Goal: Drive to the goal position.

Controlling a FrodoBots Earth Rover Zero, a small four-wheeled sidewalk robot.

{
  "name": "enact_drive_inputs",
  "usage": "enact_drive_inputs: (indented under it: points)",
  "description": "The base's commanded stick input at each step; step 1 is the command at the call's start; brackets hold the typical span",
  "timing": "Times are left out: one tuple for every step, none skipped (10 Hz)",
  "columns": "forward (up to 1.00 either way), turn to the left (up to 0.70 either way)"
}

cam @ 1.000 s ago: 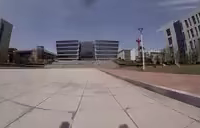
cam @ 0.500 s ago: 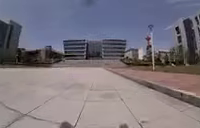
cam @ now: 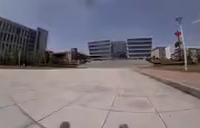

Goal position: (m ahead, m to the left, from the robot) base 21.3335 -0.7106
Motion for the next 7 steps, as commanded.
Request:
enact_drive_inputs:
  points:
    - [0.70,0.00]
    - [0.70,0.00]
    - [0.70,0.00]
    - [0.70,-0.08]
    - [0.70,-0.35]
    - [0.70,-0.35]
    - [0.70,-0.35]
